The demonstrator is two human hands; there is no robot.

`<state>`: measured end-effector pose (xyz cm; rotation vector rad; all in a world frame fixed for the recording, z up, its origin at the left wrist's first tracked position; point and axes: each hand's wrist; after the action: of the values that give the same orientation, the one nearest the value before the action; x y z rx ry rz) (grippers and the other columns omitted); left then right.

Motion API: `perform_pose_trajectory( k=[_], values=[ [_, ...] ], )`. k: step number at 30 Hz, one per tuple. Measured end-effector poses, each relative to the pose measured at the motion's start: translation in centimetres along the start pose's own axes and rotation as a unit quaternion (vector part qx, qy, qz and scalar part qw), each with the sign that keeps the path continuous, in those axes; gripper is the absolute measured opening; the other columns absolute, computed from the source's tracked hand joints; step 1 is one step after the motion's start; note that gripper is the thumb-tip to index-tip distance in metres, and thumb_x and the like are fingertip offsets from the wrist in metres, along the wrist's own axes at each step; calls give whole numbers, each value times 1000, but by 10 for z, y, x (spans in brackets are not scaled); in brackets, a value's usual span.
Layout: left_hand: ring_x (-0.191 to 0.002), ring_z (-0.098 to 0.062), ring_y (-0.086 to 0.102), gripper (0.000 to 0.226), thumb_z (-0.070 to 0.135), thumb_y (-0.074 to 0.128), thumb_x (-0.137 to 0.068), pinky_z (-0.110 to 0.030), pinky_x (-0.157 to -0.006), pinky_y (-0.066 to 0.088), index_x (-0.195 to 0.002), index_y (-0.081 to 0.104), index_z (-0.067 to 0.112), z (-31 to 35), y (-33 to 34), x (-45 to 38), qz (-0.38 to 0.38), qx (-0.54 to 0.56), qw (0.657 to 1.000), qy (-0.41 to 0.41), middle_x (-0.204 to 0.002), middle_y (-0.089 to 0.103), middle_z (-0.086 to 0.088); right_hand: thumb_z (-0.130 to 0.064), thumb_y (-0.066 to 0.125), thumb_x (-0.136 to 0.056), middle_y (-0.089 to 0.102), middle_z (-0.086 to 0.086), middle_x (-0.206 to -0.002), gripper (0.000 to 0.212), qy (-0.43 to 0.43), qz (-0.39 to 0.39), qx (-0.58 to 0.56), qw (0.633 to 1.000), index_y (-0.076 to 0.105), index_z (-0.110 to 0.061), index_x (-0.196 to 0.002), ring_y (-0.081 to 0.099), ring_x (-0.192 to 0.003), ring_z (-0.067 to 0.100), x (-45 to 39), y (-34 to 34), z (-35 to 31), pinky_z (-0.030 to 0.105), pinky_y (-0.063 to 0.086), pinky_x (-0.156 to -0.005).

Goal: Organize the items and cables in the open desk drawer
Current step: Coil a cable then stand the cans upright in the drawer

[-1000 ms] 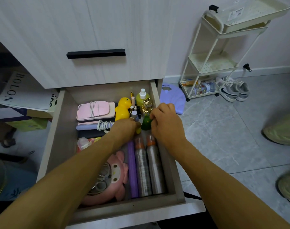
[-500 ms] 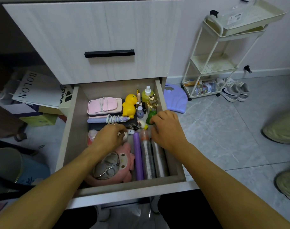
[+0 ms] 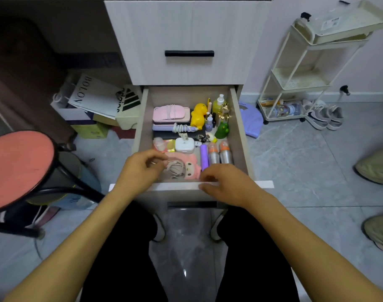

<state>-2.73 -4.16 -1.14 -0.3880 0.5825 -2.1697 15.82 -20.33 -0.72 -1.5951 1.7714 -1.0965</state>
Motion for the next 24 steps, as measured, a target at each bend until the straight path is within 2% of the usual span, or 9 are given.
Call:
perform_pose_trajectory(
  k=[3,7,11,13,15,17,21,23,24],
  values=[
    [-65,1,60,16,9,70,-87,-7,-65,46,-87,72,25,0,-11,21,15,3,1000,-9,-79,71,5,-42,61,-89,63,-4,-119,32,14,-19,94,995,62,-31,-119,57,-110,20,5,4,-11,39,51,-86],
    [-64,7,59,10,10,68,-89,-4,-65,45,-93,74,18,0,-24,43,0,15,1000,-27,-79,70,8,-40,60,-91,63,-2,-122,34,50,13,143,988,61,-34,-125,58,-111,23,9,10,-22,33,47,-81],
    [-64,-1,60,8,12,68,-89,-10,-63,46,-89,73,18,3,-30,47,15,41,997,-65,-74,69,5,-39,62,-90,69,1,-108,26,79,36,150,985,68,-28,-113,62,-102,27,5,8,-27,33,50,-77],
    [-66,-10,62,8,14,65,-91,-16,-66,51,-90,73,13,7,-27,49,13,101,983,-150,-76,73,-1,-37,62,-90,69,6,-102,23,94,50,162,981,69,-25,-108,61,-97,30,2,7,-30,35,52,-75],
    [-73,-16,66,14,19,64,-92,-31,-80,55,-98,71,9,9,-22,52,-4,179,947,-266,-85,75,-6,-36,62,-90,66,9,-105,23,111,55,163,979,69,-24,-109,60,-99,33,-3,7,-33,36,49,-76],
    [-87,-21,68,19,22,60,-95,-34,-84,53,-103,66,6,9,-14,51,-31,291,894,-340,-99,73,-11,-34,64,-90,64,11,-110,25,130,64,154,977,69,-22,-111,59,-102,34,-8,7,-34,37,49,-78],
    [-113,-30,59,15,12,50,-98,-35,-93,47,-101,58,0,5,3,51,25,537,764,-357,-106,64,-17,-25,63,-90,66,11,-110,25,113,85,117,983,67,-15,-113,60,-101,33,-13,7,-37,37,50,-79],
    [-122,-33,55,23,4,46,-99,-37,-96,45,-118,55,-4,4,13,51,55,597,726,-338,-111,62,-18,-21,64,-88,69,9,-112,25,101,121,41,987,69,-13,-111,61,-103,29,-12,3,-36,34,49,-86],
    [-126,-33,53,30,2,43,-99,-37,-97,44,-127,51,-5,3,17,49,59,613,716,-327,-116,61,-18,-21,65,-88,70,6,-111,24,103,138,2,985,70,-14,-110,61,-103,25,-12,-1,-35,28,47,-89]
  ],
)
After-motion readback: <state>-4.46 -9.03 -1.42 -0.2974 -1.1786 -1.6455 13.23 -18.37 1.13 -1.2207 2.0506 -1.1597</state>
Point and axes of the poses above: each hand's wrist, its own x-axis away from the middle knuckle, its own y-axis out of the palm, z = x × y
